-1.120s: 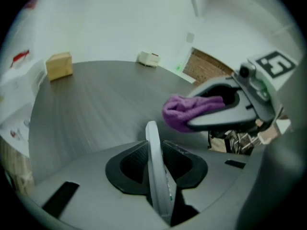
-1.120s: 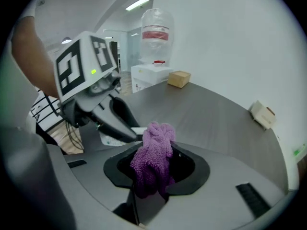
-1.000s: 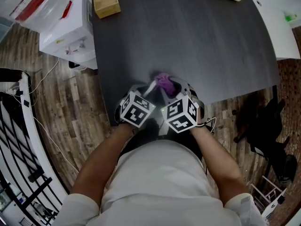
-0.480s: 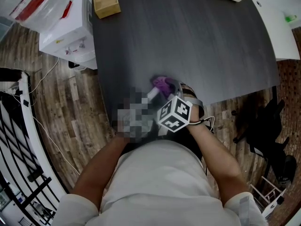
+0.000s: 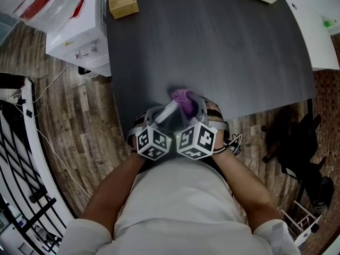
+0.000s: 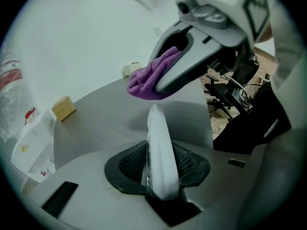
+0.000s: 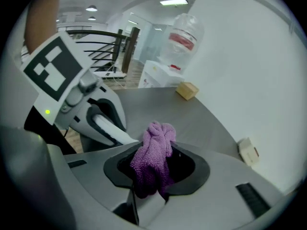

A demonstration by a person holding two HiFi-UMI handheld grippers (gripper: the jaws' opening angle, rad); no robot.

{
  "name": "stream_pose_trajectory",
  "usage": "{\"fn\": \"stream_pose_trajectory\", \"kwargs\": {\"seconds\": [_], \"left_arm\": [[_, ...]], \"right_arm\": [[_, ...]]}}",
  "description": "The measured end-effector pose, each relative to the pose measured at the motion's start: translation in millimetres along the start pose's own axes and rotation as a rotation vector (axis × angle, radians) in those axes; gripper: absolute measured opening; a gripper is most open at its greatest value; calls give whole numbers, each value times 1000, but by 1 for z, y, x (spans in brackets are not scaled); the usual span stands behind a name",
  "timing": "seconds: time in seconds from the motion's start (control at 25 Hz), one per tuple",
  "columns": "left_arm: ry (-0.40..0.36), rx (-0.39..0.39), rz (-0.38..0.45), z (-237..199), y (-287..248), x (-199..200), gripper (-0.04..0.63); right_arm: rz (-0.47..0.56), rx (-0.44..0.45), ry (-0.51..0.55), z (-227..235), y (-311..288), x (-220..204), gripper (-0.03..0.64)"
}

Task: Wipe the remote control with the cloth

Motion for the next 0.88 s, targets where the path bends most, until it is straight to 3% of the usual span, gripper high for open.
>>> {"fn": "stream_pose_trajectory", "kwargs": {"seconds": [0.12, 0.4, 0.56, 0.72, 0.88], "left_arm": [[17, -1, -6, -1, -1, 0, 126], [32, -26, 92, -5, 5, -12, 145], [-55, -12, 126, -5, 11, -17, 181], [-156, 38, 94, 2, 11, -13, 187], [-177, 59, 48, 6, 14, -9, 186]], "right_arm": [[47, -22, 156, -24, 0, 11, 130], [58, -17, 215, -30, -11, 12, 130], [57, -2, 181, -36, -13, 6, 130], [39, 15, 115, -32, -17, -2, 130], [-3, 34, -2, -16, -22, -13, 130]]}}
Point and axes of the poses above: the fingertips, and each gripper's own axes: y backward along the fingers, z to its right, x out of its top, the point moved 9 cm from there along y, backward along the fingers, and after that the axes turned 15 degrees about y, right-handed, at the moved point
